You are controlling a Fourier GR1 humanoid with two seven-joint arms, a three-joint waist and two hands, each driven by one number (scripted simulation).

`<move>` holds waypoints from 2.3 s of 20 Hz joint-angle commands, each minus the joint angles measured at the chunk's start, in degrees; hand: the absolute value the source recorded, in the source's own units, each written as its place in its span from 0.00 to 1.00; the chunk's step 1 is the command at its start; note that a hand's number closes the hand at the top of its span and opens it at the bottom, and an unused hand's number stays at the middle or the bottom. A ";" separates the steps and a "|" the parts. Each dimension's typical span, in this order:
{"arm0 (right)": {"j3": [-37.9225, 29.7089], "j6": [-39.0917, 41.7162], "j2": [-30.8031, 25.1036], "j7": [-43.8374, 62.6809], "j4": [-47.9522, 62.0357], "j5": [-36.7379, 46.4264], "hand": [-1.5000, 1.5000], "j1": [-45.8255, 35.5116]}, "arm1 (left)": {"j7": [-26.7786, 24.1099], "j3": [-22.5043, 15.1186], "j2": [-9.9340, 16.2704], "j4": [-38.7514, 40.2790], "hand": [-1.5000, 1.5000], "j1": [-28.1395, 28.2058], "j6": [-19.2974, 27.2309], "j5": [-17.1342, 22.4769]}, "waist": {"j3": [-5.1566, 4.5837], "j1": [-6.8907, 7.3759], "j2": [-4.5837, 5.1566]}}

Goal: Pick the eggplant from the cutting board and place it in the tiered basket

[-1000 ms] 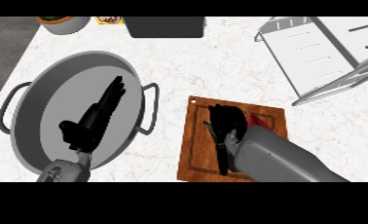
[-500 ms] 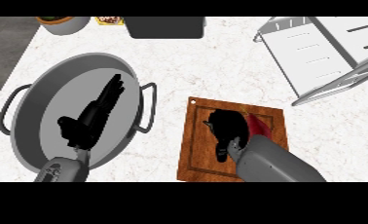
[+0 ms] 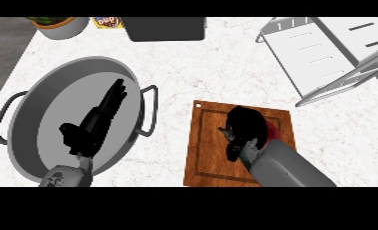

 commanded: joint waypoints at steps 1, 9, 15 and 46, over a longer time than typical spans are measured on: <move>-10.10 -9.55 -8.98 9.52 2.36 2.58 1.00 5.81 | 0.01 2.42 1.09 0.99 0.50 1.99 1.21 0.61 | -0.18 -6.03 -0.62; -26.35 -24.35 -20.79 16.79 -1.38 7.91 1.00 18.52 | -0.21 3.74 2.49 -1.71 0.50 5.31 1.58 1.34 | -0.31 -7.07 -1.04; -37.67 -34.94 -19.37 13.91 -16.87 9.71 1.00 19.92 | 0.44 3.33 2.13 -2.59 0.50 4.89 1.64 1.33 | -0.30 -6.36 -1.24; -56.00 -16.33 -22.36 7.92 12.30 17.51 1.00 -26.72 | 2.32 -0.46 -1.37 -0.75 0.50 -2.91 -2.34 -1.48 | -0.10 4.16 1.48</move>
